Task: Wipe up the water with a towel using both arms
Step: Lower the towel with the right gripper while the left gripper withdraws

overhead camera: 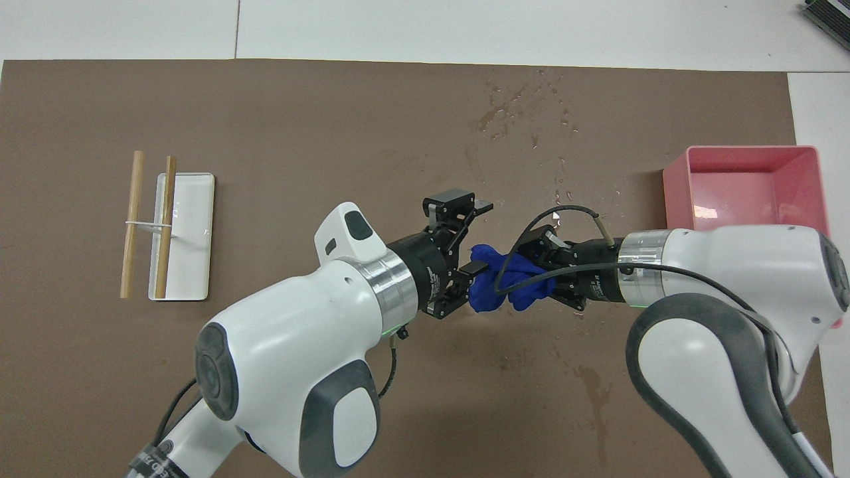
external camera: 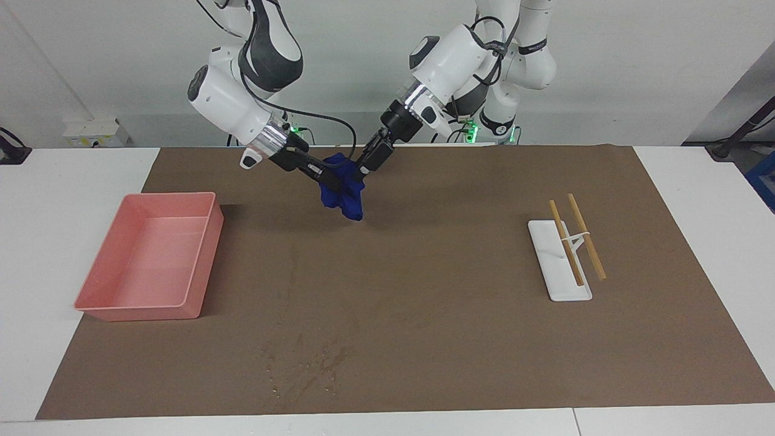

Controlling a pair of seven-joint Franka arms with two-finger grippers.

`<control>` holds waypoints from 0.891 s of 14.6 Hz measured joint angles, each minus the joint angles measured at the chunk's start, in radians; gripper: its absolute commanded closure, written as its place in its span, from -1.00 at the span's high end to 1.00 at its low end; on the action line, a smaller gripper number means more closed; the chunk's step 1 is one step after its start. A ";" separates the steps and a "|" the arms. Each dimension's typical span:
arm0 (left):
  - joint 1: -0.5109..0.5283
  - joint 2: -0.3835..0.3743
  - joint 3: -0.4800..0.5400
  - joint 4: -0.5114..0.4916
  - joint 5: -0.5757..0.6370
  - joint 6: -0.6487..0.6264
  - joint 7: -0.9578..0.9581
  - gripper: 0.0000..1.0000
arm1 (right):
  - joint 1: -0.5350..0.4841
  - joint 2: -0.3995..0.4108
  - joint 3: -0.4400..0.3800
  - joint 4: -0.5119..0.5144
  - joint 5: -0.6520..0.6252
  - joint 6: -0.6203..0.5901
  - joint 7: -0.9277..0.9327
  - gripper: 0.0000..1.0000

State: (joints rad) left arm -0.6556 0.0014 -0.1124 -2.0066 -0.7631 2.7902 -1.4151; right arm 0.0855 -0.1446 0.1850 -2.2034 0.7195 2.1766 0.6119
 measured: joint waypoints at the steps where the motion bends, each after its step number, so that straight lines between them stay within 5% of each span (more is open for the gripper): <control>1: 0.032 0.000 0.002 0.007 0.003 -0.029 0.052 1.00 | 0.000 0.003 0.000 0.005 -0.073 -0.012 -0.023 -1.00; 3: 0.120 0.001 0.005 0.039 0.067 -0.139 0.162 1.00 | -0.005 0.017 -0.002 0.012 -0.158 -0.021 -0.119 -1.00; 8: 0.298 0.017 0.009 0.154 0.449 -0.433 0.335 1.00 | -0.056 0.163 -0.012 0.016 -0.479 0.067 -0.472 -1.00; 13: 0.454 0.020 0.012 0.208 0.679 -0.713 0.873 1.00 | -0.058 0.317 -0.011 0.032 -0.636 0.242 -0.576 -1.00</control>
State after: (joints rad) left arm -0.2016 0.0214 -0.1003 -1.7990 -0.0843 2.0773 -0.5423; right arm 0.0274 0.1729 0.1738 -2.1711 0.0838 2.4183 0.0362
